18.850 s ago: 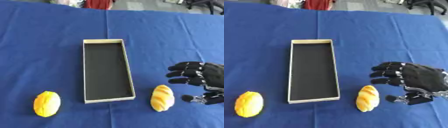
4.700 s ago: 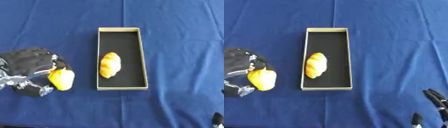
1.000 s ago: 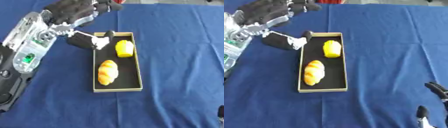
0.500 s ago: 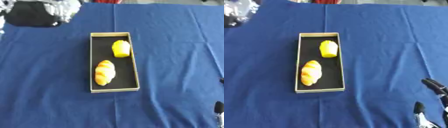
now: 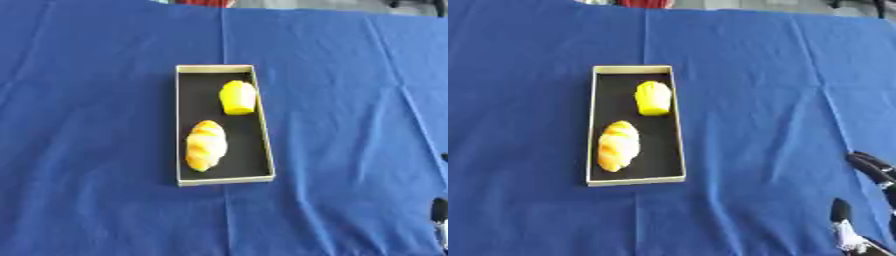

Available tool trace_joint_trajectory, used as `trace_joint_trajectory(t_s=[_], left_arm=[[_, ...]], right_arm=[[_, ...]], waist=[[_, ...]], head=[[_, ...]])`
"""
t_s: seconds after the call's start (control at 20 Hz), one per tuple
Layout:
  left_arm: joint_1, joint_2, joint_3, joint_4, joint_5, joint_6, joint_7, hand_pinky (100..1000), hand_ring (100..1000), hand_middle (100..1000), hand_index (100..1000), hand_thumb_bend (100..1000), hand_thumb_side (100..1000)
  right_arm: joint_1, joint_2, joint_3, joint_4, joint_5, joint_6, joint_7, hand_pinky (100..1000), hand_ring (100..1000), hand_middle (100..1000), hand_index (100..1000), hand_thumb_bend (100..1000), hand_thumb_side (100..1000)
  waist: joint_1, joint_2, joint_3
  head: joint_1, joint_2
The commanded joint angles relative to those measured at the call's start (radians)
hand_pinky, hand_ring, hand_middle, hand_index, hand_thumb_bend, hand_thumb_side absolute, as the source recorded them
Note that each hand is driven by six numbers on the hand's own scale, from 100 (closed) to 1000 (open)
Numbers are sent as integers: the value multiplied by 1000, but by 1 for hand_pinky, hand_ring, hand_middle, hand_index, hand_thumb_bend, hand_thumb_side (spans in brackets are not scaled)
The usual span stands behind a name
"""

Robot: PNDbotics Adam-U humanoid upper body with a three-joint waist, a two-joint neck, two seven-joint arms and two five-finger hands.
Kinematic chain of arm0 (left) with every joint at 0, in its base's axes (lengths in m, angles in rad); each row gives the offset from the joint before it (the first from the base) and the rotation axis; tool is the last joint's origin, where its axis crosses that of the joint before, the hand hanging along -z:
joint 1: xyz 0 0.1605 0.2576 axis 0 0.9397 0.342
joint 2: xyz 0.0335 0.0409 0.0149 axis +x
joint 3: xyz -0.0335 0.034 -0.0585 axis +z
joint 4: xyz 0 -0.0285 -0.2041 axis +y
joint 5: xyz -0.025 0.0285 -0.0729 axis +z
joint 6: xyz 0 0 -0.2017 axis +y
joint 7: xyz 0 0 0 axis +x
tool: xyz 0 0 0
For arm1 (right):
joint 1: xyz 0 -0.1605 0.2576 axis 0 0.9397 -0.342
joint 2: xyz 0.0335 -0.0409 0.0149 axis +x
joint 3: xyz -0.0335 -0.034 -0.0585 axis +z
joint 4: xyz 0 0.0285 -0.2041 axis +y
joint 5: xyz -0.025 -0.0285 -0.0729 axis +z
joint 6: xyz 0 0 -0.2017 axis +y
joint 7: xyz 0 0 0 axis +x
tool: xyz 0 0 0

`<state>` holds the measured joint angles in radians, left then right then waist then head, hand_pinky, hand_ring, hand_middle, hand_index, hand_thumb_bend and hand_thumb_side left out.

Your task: Pick up objects on the table and place them in the box.

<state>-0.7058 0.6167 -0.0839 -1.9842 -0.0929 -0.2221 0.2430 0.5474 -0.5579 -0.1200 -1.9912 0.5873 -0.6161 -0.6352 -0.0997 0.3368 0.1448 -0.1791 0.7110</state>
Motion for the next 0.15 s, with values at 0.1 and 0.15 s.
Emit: trace_joint_trajectory(t_s=[0.1,0.15], left_arm=[[59,57,47,-16,22,-82,88,917,769,756,876,100,568],[80,61,56,-16,21,-98,99,918,768,755,875,100,568]], right_arm=[[13,-22,-29,-9,-10,-289,-272,788,873,801,887,100,587],[15,-24,-34,-9,-11,-290,-272,788,871,800,884,100,578]], waist=[[-4,-20,-3],[-7,-20,-4]], head=[[-7,-3],[-4,-2]])
